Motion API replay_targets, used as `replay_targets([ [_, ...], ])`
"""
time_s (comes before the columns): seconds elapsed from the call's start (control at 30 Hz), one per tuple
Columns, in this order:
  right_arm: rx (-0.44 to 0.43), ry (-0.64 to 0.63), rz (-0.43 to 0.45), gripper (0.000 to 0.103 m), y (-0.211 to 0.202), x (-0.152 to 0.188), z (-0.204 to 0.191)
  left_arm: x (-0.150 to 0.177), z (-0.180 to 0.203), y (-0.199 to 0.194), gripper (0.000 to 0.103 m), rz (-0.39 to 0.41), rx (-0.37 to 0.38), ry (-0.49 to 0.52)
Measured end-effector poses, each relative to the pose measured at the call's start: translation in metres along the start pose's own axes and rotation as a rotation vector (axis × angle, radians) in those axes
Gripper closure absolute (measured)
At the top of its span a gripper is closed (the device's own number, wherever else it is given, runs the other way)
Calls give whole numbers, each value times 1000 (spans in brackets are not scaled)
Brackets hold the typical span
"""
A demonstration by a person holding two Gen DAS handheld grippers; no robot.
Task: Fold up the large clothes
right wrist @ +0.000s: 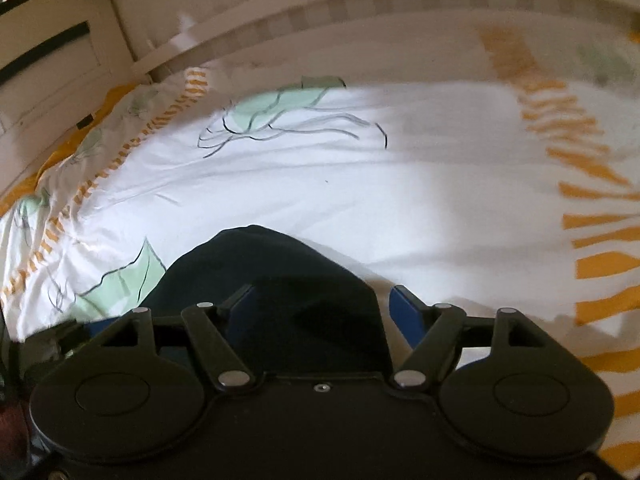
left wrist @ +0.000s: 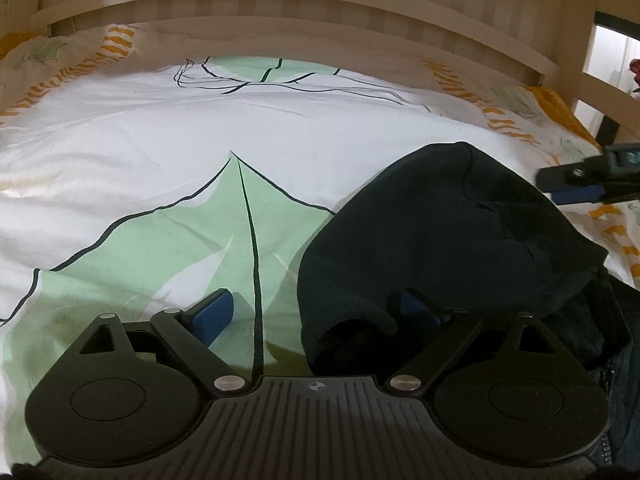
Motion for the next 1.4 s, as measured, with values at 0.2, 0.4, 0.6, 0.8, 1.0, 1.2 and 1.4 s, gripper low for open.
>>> replay_targets([
  [0.2,-22,14,-90,18,31,1,8,0,0,0,10,3,1,-1],
  [0.4,-61,-31,-108,43,45,6,-9,0,1,0,10,-1,-8,8],
  [0.6,-57,-156,-43,81,25,1,-39,-13,-4,-19,13,-62,32,-51],
  [0.8,-84,-304,118,83,-32,-1,-69,-8,9,-69,12,-73,238,-172],
  [1.0,-123,-510,218,83,-100,33,-110,25,30,-100,12,-143,374,-216],
  [1.2,-133,-744,226,84,-151,98,-143,49,28,-138,8,-151,475,-346],
  [1.4,-133,-920,140,84,-173,180,-155,81,13,-165,0,-178,494,-418],
])
Point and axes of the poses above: each gripper's, at about its wrist camera, not at the fingertips, and y roughly the way its jaws point, z to its right, x to its underside, the point moved 10 cm from there along y, roughly the way its jaws point, and after that the axes turned 2 degrees about -x, right-handed, at the moved point
